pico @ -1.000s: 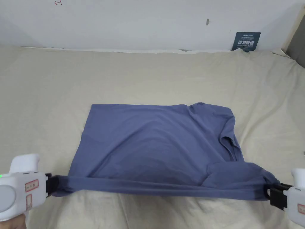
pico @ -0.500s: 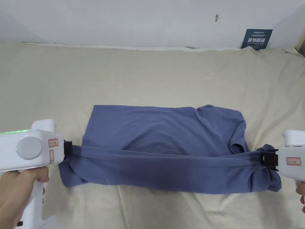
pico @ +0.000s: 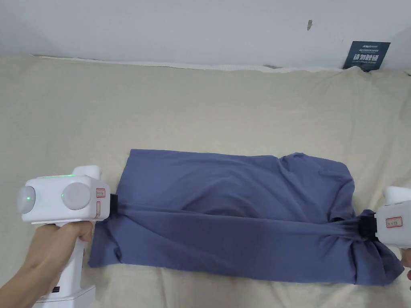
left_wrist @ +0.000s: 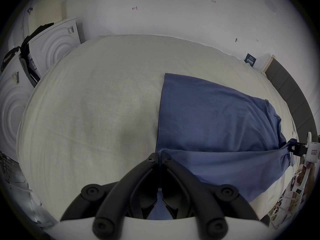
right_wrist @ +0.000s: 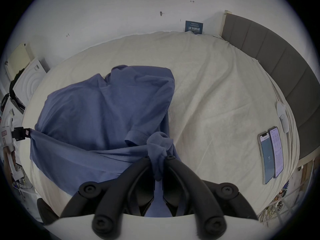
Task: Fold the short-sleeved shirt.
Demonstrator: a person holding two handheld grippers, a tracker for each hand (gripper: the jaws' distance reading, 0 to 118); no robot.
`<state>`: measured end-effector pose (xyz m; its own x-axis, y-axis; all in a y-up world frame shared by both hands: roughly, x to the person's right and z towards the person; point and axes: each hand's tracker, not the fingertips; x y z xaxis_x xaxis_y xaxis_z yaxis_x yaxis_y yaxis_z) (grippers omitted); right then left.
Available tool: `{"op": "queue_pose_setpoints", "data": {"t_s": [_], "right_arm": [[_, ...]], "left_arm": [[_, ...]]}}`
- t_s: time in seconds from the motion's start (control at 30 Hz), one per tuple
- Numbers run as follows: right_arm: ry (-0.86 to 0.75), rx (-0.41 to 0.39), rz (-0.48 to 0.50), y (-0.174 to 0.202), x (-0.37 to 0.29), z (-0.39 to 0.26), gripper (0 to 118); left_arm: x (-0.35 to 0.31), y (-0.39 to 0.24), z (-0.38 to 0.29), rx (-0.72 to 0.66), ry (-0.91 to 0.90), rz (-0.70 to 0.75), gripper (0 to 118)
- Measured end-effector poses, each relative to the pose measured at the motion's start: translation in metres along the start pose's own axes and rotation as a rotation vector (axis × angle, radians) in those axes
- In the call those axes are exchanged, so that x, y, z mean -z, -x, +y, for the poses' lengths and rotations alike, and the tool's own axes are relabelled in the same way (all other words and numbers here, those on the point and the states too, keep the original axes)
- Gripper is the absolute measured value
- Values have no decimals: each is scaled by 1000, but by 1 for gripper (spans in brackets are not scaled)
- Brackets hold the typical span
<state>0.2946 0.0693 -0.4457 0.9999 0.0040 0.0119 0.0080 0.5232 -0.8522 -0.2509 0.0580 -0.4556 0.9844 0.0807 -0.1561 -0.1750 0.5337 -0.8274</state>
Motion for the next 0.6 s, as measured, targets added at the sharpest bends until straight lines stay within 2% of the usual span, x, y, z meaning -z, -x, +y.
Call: {"op": "queue_pose_setpoints", "data": {"t_s": [0.03, 0.07, 0.1, 0.13, 0.17, 0.23, 0.33, 0.4, 0.43, 0.47, 0.5, 0.53, 0.6], "right_arm": [[3, 9, -2, 0, 2, 0, 10], [6, 18, -1, -1, 2, 2, 14], [7, 30, 3, -1, 1, 1, 46], [2, 35, 0, 0, -3, -1, 87], [-1, 33, -2, 0, -7, -3, 114], [-34, 18, 29, -4, -21, -9, 118], [-89, 3, -5, -6, -48, -22, 118], [-122, 39, 23, -11, -71, -38, 114], [-158, 68, 37, -13, -80, -47, 102], [-173, 82, 47, -14, -86, -54, 76], [-166, 72, 42, -15, -92, -64, 25], [-210, 73, 43, -12, -98, -75, 1], [-215, 62, 23, -9, -106, -94, 1]], "left_arm": [[2, 0, -1, -1, 1, -1, 3], [3, 1, -2, -7, 2, -4, 24], [1, 1, -4, -12, -2, -15, 85], [-2, 1, -6, -11, -16, -20, 115], [-3, 1, -7, -4, -10, -18, 117], [-19, 2, -12, 10, -73, 33, 116], [-44, 7, -21, 30, -71, 34, 116], [-65, 15, -32, 18, -88, 25, 112], [-77, 20, -40, 7, -119, 5, 102], [-84, 24, -46, 8, -115, 2, 78], [-91, 27, -56, 8, -111, 9, 12], [-95, 33, -65, -8, -108, 11, 0], [-105, 44, -81, -25, -117, 31, 0]]}}
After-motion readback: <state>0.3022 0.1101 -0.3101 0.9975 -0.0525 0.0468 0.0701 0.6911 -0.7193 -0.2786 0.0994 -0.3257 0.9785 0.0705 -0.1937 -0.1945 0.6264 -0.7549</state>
